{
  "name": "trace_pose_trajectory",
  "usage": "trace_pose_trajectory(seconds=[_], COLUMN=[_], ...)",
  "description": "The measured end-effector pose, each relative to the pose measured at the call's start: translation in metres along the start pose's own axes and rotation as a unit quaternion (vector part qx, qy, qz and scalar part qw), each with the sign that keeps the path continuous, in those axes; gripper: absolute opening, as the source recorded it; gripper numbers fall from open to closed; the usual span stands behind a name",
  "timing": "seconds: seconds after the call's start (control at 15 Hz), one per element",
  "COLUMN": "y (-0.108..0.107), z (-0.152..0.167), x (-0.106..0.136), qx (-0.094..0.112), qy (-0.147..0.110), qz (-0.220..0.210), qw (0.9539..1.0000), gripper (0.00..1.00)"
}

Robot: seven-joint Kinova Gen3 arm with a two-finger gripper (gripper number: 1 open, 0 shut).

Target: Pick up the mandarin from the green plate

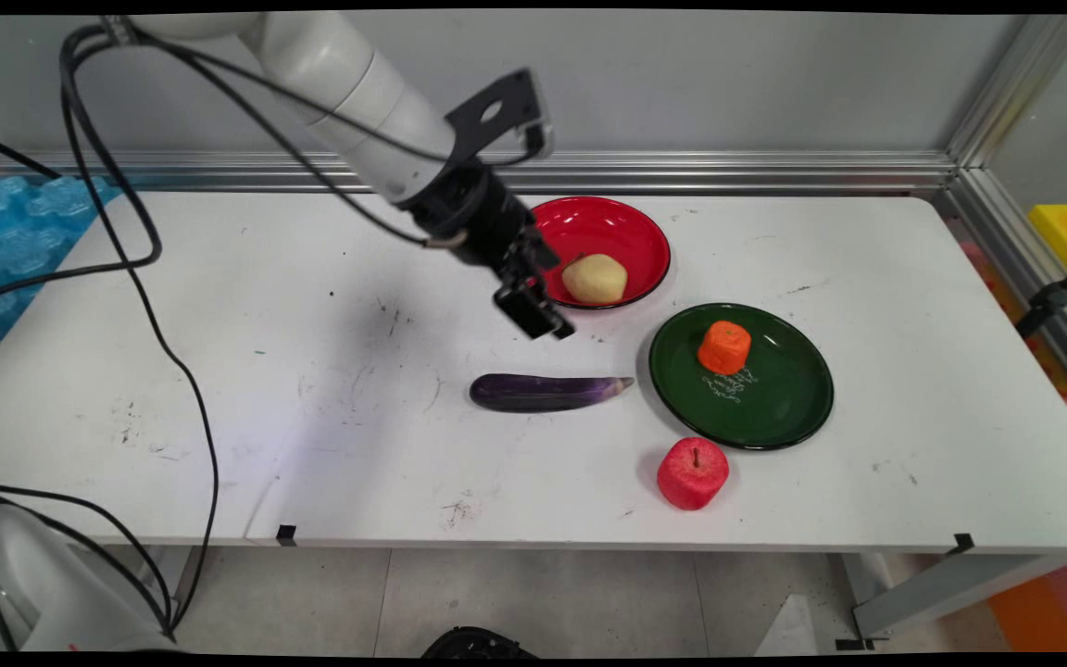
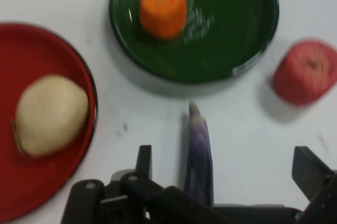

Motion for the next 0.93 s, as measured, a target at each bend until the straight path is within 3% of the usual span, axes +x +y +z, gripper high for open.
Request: trace_pose_trajectory(seconds=[0.2, 0.4, 0.93], y=[-0.008, -0.015, -0.024], z=[0.008, 0.032, 0.121], x=[0.026, 0.052, 0.1], qx=[0.01, 0.019, 0.024], qy=[0.031, 0.044, 0.024], qz=[-0.019, -0.031, -0.022], qw=[0.9993, 0.9984, 0.9992], gripper=[1.0, 1.0, 1.0])
